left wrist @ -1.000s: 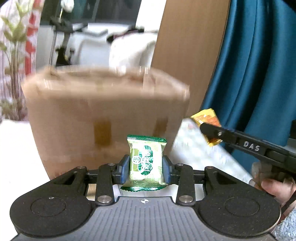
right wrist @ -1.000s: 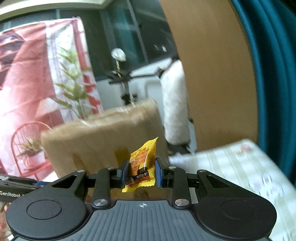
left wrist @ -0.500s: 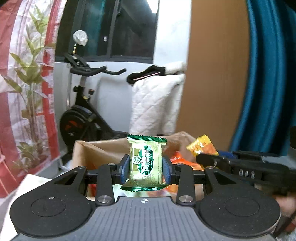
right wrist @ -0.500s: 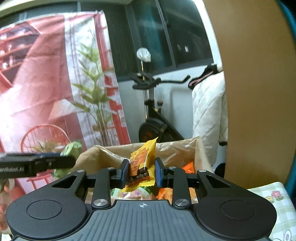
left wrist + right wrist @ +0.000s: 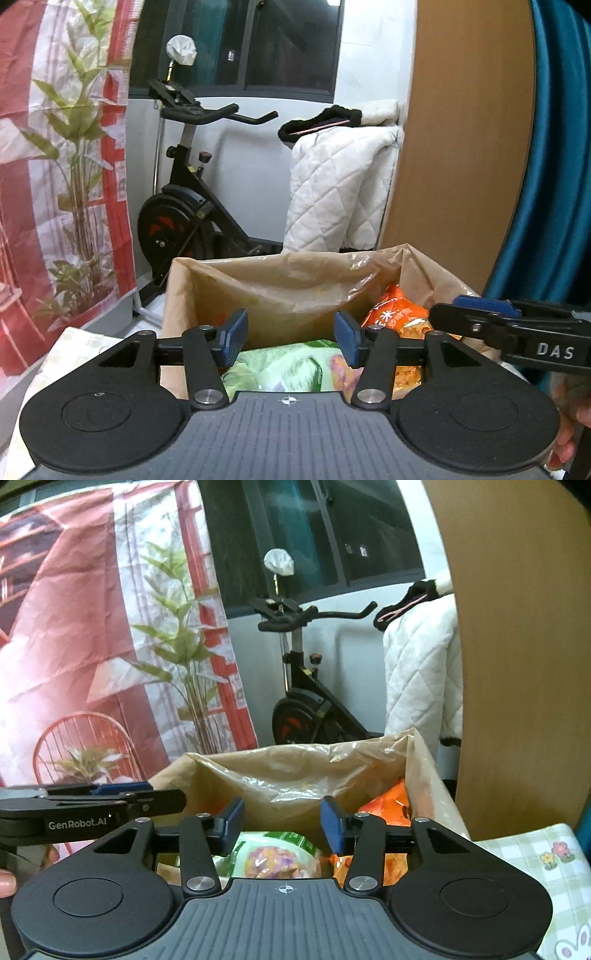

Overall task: Organize snacks
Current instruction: 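Carry both packets over the box and open both tools to release, then return to the pile and grasp the clear blue-printed packet with right tool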

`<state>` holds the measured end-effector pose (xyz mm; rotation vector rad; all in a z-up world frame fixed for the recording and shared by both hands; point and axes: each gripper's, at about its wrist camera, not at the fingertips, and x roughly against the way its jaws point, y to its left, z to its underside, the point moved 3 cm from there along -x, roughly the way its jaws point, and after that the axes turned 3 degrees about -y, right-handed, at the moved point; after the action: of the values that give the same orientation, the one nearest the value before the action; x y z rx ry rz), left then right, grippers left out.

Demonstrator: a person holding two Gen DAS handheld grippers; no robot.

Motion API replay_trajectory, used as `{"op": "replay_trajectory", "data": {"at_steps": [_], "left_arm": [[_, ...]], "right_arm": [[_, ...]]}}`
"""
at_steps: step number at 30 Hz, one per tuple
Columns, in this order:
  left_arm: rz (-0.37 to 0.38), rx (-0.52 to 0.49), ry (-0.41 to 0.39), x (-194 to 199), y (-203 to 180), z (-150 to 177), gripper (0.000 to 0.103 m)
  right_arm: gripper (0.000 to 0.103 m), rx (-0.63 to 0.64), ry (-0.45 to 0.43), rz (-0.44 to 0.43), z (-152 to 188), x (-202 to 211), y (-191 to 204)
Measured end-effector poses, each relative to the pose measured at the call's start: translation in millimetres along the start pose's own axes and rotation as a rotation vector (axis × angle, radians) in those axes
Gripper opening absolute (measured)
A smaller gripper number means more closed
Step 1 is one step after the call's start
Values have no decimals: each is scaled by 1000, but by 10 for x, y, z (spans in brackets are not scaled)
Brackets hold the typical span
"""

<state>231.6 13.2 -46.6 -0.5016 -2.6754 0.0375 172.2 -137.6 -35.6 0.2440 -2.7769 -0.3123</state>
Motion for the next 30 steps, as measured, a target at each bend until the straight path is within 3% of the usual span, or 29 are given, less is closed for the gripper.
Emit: {"op": "replay_trajectory", "data": {"at_steps": [8,15,26,30], "left_arm": [[-12,17,-7,509,50,40,54],[-1,-11,16,870,45,313,54],[-1,50,156,848,265,1085,54],[-2,90,199,779,355,1270,54]], "right_arm": [[44,-86,-77,-26,164,532,0],[44,-124,-88,-19,528,900,-24],[45,3,72,-9,1185,954,168],[46,36,175,-66,1423,812,273]]}}
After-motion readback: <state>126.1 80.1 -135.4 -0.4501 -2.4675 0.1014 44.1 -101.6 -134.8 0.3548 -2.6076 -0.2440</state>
